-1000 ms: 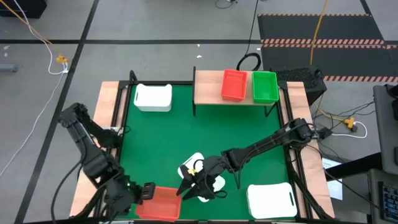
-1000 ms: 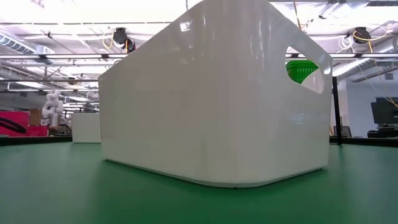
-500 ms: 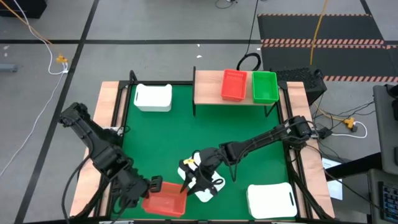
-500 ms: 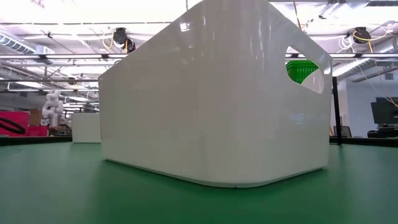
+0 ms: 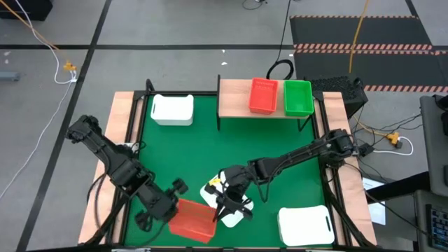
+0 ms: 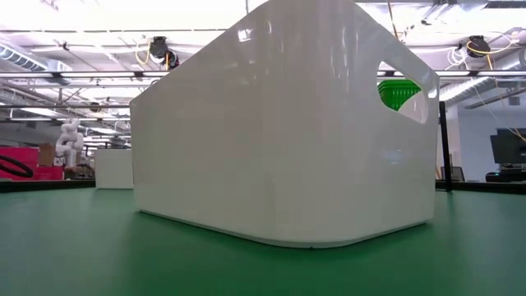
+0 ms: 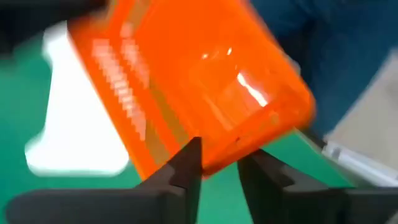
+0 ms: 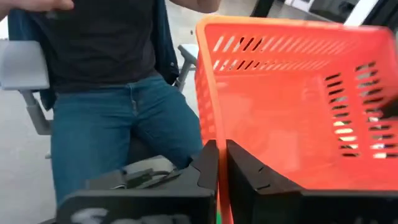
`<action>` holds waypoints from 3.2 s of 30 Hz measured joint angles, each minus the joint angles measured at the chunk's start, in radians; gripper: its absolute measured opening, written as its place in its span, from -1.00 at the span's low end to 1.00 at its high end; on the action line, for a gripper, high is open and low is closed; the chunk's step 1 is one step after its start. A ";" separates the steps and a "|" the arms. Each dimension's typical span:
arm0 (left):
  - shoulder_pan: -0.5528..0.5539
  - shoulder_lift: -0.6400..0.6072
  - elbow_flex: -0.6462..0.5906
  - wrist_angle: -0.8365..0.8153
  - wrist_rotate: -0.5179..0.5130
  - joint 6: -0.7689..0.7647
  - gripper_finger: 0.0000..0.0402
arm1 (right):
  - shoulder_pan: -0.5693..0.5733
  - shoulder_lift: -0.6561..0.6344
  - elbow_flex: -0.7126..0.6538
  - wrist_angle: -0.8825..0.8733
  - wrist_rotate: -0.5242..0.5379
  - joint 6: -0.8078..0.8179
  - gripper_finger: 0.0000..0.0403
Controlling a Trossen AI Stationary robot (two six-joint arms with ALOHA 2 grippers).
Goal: Stack baskets on shelf by color
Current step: Stack the orange bin on top of the orange bin on the shelf, then put the bottom left white bin on the shelf
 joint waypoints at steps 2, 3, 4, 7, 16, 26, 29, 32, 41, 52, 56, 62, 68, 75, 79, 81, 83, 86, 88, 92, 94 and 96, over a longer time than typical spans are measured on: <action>0.015 0.000 0.000 -0.031 -0.023 -0.128 -0.37 | -0.007 -0.048 0.000 -0.087 0.043 -0.002 -0.98; 0.020 0.000 0.000 -0.058 -0.035 -0.162 -0.30 | -0.010 -0.076 0.000 -0.138 0.096 -0.003 -0.98; 0.022 0.000 0.000 -0.089 -0.061 -0.192 -0.23 | -0.012 -0.107 0.000 -0.201 0.171 -0.014 -0.98; 0.022 -0.002 0.000 -0.190 -0.201 -0.321 -0.04 | -0.014 -0.206 0.000 -0.395 0.462 -0.076 -0.99; -0.048 -0.019 -0.006 -0.310 -0.511 -0.612 0.10 | -0.034 -0.481 0.001 -0.592 0.972 -0.077 -1.00; -0.021 -0.141 -0.305 -0.154 -0.693 -0.741 -0.04 | -0.320 -0.537 0.031 -0.725 1.184 0.059 -1.00; 0.022 -0.224 -0.455 -0.029 -0.684 -0.736 -0.10 | -0.399 -0.485 0.105 -0.884 1.187 0.125 -1.00; 0.079 -0.303 -0.594 0.101 -0.648 -0.702 -0.14 | -0.457 -0.428 0.183 -1.043 1.171 0.189 -1.00; 0.308 -0.475 -0.904 0.555 -0.537 -0.398 -0.21 | -0.521 -0.366 0.274 -1.340 1.078 0.264 -1.00; 0.660 -0.484 -1.009 0.881 -0.270 -0.075 -0.21 | -0.577 -0.360 0.274 -1.453 0.945 0.283 -1.00; 0.741 -0.483 -1.009 0.891 -0.236 -0.023 -0.21 | -0.581 -0.362 0.274 -1.480 0.947 0.275 -1.00; 0.818 -0.483 -1.009 0.890 -0.213 -0.018 -0.21 | -0.588 -0.362 0.238 -1.481 0.947 0.204 -0.99; 0.837 -0.483 -1.009 0.889 -0.211 -0.013 -0.21 | -0.610 -0.362 0.161 -1.450 0.946 0.112 -0.98; 0.840 -0.483 -1.009 0.889 -0.211 -0.013 -0.21 | -0.649 -0.378 0.147 -1.459 0.945 -0.081 -0.94; 0.840 -0.483 -1.009 0.886 -0.211 -0.013 -0.21 | -0.674 -0.424 0.146 -1.463 0.907 -0.103 -0.85; 0.840 -0.483 -1.009 0.883 -0.211 -0.008 -0.21 | -0.685 -0.454 0.146 -1.458 0.875 -0.082 -0.81; 0.840 -0.483 -1.009 0.880 -0.211 0.000 -0.21 | -0.696 -0.483 0.146 -1.444 0.835 -0.051 -0.76; 0.840 -0.483 -1.009 0.880 -0.212 0.009 -0.21 | -0.703 -0.518 0.146 -1.415 0.797 -0.008 -0.71; 0.840 -0.483 -1.009 0.880 -0.212 0.008 -0.21 | -0.702 -0.535 0.146 -1.394 0.794 0.023 -0.68; 0.840 -0.483 -1.009 0.880 -0.212 -0.002 -0.21 | -0.699 -0.560 0.146 -1.345 0.816 0.158 -0.67; 0.840 -0.483 -1.009 0.880 -0.212 -0.001 -0.21 | -0.677 -0.573 0.144 -1.356 0.788 0.220 -0.67; 0.840 -0.483 -1.009 0.880 -0.213 0.000 -0.21 | -0.630 -0.594 0.110 -1.330 0.763 0.283 -0.67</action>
